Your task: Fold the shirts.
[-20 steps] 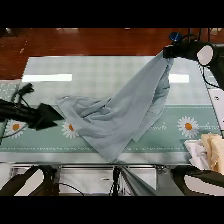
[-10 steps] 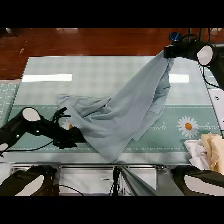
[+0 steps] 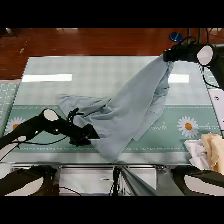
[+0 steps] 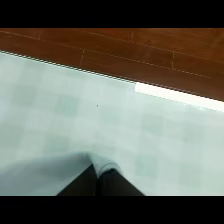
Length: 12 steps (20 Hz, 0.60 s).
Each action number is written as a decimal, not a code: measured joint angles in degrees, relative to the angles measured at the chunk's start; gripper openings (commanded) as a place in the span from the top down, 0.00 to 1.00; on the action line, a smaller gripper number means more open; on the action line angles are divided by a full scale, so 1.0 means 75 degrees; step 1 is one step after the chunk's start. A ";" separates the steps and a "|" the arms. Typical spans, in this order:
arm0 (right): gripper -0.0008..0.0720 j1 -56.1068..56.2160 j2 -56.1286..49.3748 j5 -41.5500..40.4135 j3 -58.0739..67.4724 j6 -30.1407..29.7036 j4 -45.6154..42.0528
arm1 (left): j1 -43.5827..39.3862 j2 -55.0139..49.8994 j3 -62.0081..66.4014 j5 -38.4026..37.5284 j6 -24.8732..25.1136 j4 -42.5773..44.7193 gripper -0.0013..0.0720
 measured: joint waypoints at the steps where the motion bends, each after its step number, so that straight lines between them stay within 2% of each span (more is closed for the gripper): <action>1: 0.96 0.0000 0.0000 0.0023 0.0000 0.0000 -0.0003 | -0.0038 -0.0169 0.0009 -0.0041 0.0023 -0.0105 0.16; 3: 0.96 0.0000 0.0000 0.0055 0.0000 0.0000 -0.0003 | -0.0079 -0.0490 0.0029 -0.0233 0.0047 -0.0283 0.23; 4: 0.96 0.0000 0.0000 0.0064 0.0000 0.0000 -0.0003 | -0.0085 -0.0621 0.0055 -0.0323 0.0032 -0.0335 0.34; 5: 0.96 0.0000 0.0000 0.0067 0.0000 0.0000 0.0000 | -0.0085 -0.0720 0.0079 -0.0396 0.0026 -0.0289 0.53; 7: 0.96 0.0000 0.0000 0.0085 0.0000 0.0003 0.0020 | -0.0087 -0.0857 0.0114 -0.0466 -0.0006 -0.0090 0.77; 9: 0.96 0.0000 0.0000 0.0090 0.0000 0.0015 0.0079 | -0.0087 -0.0944 0.0163 -0.0504 -0.0029 -0.0003 0.94; 12: 0.96 0.0000 0.0000 0.0122 0.0000 0.0026 0.0128 | -0.0085 -0.0988 0.0373 -0.0516 0.0251 0.0020 0.96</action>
